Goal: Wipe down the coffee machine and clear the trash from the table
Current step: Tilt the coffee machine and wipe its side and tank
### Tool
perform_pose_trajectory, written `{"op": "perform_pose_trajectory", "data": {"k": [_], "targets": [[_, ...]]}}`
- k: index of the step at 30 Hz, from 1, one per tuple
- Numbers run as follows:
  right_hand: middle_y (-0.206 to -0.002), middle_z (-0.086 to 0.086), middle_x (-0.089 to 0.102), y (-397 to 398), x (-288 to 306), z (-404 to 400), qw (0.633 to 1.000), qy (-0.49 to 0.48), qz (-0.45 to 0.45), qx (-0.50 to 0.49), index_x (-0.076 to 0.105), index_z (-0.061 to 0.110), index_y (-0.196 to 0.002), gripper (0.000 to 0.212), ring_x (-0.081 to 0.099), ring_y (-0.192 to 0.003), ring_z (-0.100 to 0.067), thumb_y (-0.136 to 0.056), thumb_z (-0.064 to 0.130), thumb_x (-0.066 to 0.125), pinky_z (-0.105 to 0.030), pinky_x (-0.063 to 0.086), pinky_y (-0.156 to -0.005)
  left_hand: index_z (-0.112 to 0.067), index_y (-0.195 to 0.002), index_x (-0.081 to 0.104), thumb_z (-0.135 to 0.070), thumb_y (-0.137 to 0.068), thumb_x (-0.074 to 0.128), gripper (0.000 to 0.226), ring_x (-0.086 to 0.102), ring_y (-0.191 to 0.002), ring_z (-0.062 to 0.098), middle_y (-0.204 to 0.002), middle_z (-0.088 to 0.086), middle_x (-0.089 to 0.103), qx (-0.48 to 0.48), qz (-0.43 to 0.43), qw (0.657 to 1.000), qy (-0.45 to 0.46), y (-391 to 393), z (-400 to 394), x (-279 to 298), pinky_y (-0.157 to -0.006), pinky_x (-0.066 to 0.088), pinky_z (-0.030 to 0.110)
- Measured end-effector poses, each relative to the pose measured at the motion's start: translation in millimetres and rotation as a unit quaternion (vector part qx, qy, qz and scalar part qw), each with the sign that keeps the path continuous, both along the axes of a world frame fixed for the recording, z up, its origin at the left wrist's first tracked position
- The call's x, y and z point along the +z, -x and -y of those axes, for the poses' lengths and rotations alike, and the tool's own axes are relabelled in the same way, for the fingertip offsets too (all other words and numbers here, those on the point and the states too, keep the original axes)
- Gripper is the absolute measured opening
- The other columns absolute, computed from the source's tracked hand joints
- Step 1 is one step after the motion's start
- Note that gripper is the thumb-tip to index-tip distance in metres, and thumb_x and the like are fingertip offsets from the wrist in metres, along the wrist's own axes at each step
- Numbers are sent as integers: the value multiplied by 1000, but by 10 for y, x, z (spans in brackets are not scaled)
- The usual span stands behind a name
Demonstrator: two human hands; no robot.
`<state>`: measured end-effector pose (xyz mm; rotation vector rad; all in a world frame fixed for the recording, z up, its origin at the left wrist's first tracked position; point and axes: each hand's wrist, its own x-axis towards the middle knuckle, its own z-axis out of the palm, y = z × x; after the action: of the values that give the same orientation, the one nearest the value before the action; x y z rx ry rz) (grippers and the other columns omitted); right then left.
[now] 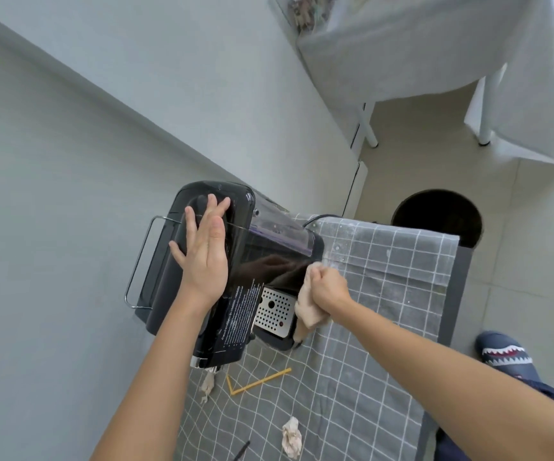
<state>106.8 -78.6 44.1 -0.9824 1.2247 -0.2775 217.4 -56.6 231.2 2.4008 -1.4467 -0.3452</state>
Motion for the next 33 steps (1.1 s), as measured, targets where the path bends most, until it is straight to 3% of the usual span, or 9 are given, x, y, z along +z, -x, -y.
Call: {"op": "perform_pose_trajectory", "data": {"k": [3,8,13,16,18,19,24,28,33], "targets": [[-102,-15,69,261,0,-84,996,55,-16,67,65,4,-97,36,63,-99,-30,-104,24,37,-34,47,-84,-47,-140,33,-50,-99,7,48,-10,-145,4,-155,-24,14,2,-1,1000,5,25,-21,17,-110,-21,54],[-121,-11,58,636,66,-131,968,154,-98,171,53,16,-122,27,55,-107,-28,-98,14,42,-40,47,-92,-39,-143,34,-45,-101,7,51,-8,-146,8,-157,-16,18,-7,13,1000,4,32,-40,35,-109,-19,55],[-127,-14,61,731,409,-25,925,234,-171,245,59,9,-122,31,58,-113,-30,-94,9,47,-37,49,-91,-24,-133,54,-40,-103,17,50,17,-145,11,-141,-5,50,23,-24,995,98,30,-131,110,-111,-17,51],[-122,-11,66,688,889,29,931,270,-126,210,65,8,-119,27,62,-110,-27,-97,11,49,-27,47,-85,-24,-118,65,-41,-101,28,44,57,-116,10,-113,-3,70,35,-19,980,194,-68,-293,213,-113,17,59],[-103,-9,71,627,1241,23,934,301,-80,173,69,10,-105,20,67,-90,-21,-98,12,50,-20,46,-71,-21,-105,70,-41,-99,38,38,62,-71,-2,-84,-1,72,58,-15,962,265,-244,-428,312,-83,51,40],[-93,-6,71,584,1405,0,936,311,-53,156,68,11,-98,17,67,-78,-17,-98,14,51,-18,47,-64,-17,-100,72,-38,-97,45,34,61,-66,-2,-81,1,72,80,-12,952,294,-370,-490,362,-71,51,30],[-77,-11,72,275,1930,-172,955,263,50,125,67,8,-92,17,64,-48,-9,-98,20,56,-16,47,-42,-8,-82,69,-26,-87,63,20,66,-81,24,-82,7,71,210,18,921,327,-1058,-725,450,-74,46,28],[-72,-14,73,47,2016,-149,971,190,70,124,68,3,-90,25,67,-53,-19,-98,24,57,-29,58,-57,-7,-94,72,-16,-90,59,16,62,-86,21,-95,9,72,237,5,945,224,-1293,-699,309,-79,40,22],[-67,-10,68,-149,1923,-84,979,123,95,135,68,-2,-91,29,63,-49,-18,-99,23,56,-24,47,-45,-9,-101,73,-15,-92,56,21,63,-97,21,-102,7,72,243,-27,954,172,-1417,-586,193,-85,41,21]]}}
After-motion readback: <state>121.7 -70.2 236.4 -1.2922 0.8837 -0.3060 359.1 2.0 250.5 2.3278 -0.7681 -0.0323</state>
